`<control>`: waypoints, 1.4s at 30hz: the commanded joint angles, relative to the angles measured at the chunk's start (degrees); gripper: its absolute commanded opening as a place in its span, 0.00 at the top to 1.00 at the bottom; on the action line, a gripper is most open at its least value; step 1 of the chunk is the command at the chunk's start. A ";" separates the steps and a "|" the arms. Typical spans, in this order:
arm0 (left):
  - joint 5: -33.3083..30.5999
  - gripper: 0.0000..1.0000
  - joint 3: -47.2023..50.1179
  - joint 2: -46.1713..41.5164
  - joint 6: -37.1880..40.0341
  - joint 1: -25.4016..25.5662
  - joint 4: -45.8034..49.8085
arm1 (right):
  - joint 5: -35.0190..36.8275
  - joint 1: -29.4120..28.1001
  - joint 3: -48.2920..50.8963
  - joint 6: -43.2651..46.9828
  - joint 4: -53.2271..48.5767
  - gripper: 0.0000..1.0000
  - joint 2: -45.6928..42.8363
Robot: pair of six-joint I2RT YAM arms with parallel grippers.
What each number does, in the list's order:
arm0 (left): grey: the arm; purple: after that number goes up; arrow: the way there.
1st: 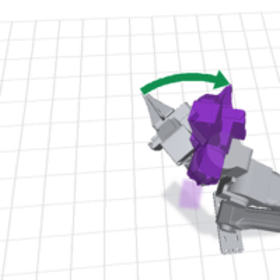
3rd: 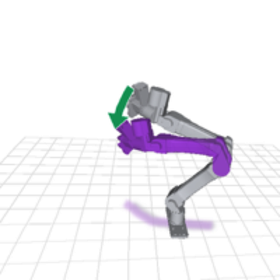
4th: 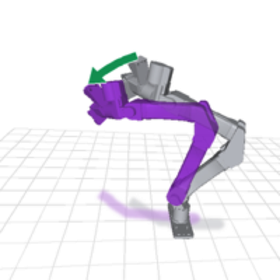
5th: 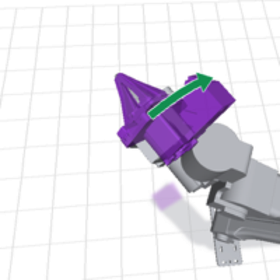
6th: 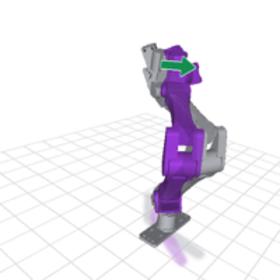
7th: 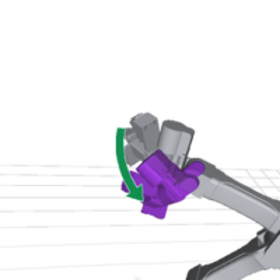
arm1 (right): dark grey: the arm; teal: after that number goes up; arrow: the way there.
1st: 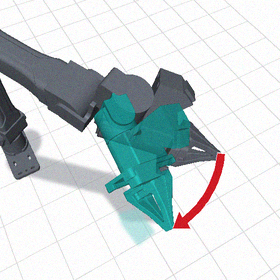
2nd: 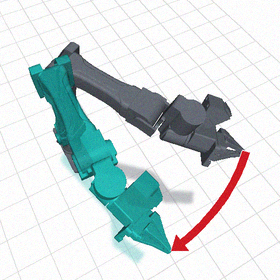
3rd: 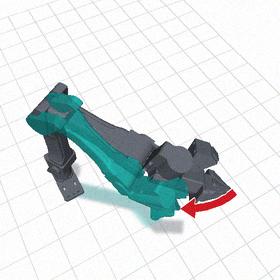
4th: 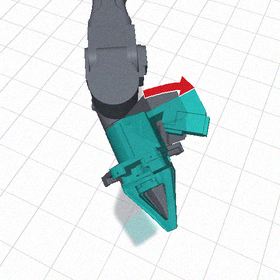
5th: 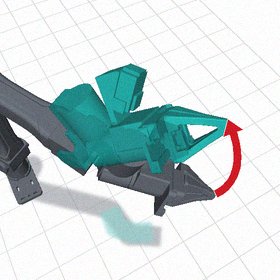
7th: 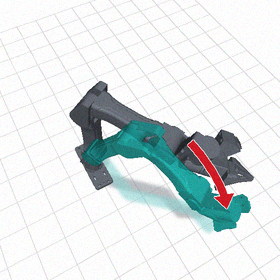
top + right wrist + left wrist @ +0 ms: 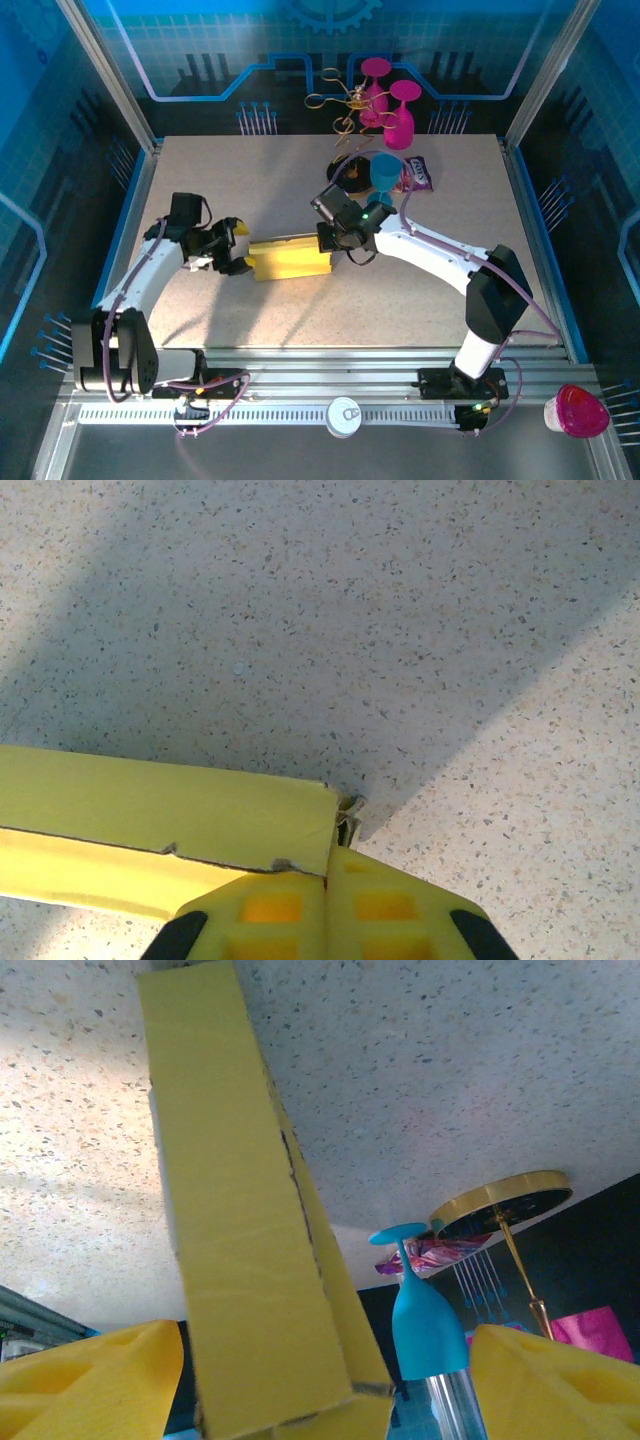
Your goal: Fold the paper box
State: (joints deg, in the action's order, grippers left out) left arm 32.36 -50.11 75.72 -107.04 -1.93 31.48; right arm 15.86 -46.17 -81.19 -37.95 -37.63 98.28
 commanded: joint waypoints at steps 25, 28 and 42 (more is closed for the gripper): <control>5.35 0.63 4.79 -0.51 1.19 -0.44 -6.43 | -1.14 -1.35 2.57 -1.16 -4.39 1.00 0.06; 5.17 0.63 5.05 -0.48 1.22 -0.44 -6.70 | -0.94 -1.55 3.14 -1.42 -4.45 1.00 -0.38; 4.03 0.70 5.63 -1.53 1.22 -0.44 -5.99 | 0.16 -1.89 3.47 0.86 -6.30 0.93 -2.17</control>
State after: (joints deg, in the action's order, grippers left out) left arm 36.51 -45.56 75.05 -106.02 -2.20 24.67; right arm 16.32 -46.98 -79.05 -37.91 -37.34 96.42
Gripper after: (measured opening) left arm 0.328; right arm 0.063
